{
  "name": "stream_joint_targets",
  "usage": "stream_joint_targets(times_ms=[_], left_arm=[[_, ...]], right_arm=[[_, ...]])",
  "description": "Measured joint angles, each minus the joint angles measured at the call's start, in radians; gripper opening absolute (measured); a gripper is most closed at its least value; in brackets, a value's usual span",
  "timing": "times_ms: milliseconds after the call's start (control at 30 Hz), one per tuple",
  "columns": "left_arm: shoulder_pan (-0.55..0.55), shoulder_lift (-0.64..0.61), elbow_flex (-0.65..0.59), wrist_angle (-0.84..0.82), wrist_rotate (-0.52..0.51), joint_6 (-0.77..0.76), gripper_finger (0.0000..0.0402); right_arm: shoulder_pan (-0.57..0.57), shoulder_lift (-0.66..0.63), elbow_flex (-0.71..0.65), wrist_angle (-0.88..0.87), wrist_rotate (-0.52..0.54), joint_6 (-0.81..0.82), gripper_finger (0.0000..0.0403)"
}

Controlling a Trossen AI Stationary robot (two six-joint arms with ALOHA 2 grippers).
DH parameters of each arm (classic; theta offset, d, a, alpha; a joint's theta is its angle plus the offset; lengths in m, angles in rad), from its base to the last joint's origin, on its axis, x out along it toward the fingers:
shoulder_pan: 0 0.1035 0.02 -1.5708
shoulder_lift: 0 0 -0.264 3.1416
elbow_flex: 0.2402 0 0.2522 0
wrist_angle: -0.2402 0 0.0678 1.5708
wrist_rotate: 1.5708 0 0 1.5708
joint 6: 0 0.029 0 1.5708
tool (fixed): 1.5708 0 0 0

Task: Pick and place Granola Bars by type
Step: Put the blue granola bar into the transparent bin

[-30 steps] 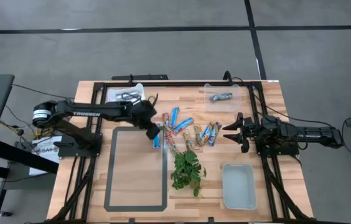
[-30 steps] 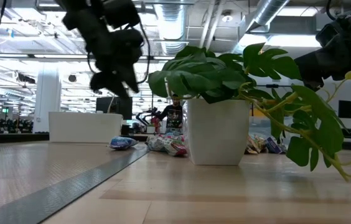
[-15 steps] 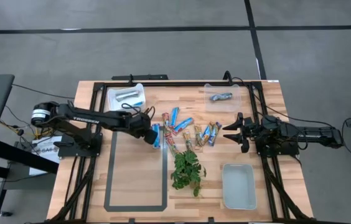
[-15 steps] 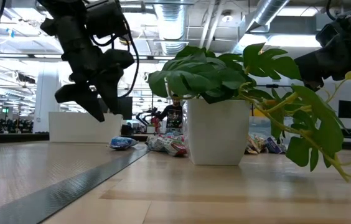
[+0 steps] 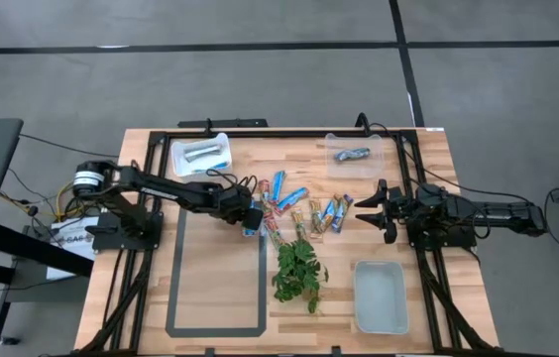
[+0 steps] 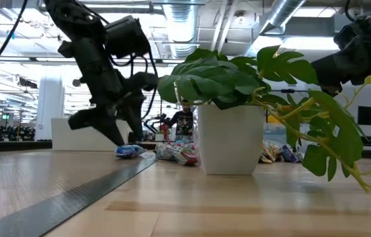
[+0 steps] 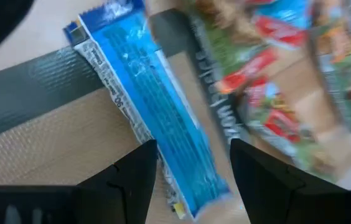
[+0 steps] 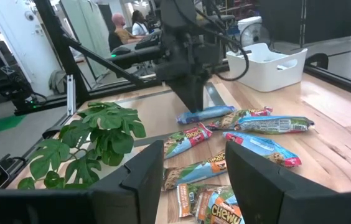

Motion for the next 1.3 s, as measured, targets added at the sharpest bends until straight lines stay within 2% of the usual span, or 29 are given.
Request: stream_joint_targets(times_ms=[167, 433, 533, 800, 933, 1300], left_arm=[[0.0, 0.048, 0.024, -0.02, 0.014, 0.004, 0.0196], [0.002, 0.049, 0.034, -0.059, -0.005, 0.014, 0.0187], [0.002, 0.05, 0.034, -0.065, -0.008, 0.027, 0.0161], [0.003, 0.048, 0.034, -0.07, -0.002, 0.077, 0.0056], [0.003, 0.048, 0.034, -0.052, 0.007, 0.108, 0.0025], [0.003, 0.015, 0.034, 0.203, 0.113, 0.296, 0.0031]], right_arm=[[0.0, 0.0, 0.0, 0.0, 0.0, 0.0, 0.0164], [0.0, 0.0, 0.0, 0.0, 0.0, 0.0, 0.0164], [0.0, 0.0, 0.0, 0.0, 0.0, 0.0, 0.0166], [0.0, 0.0, 0.0, 0.0, 0.0, 0.0, 0.0164], [0.0, 0.0, 0.0, 0.0, 0.0, 0.0, 0.0164], [0.0, 0.0, 0.0, 0.0, 0.0, 0.0, 0.0165]])
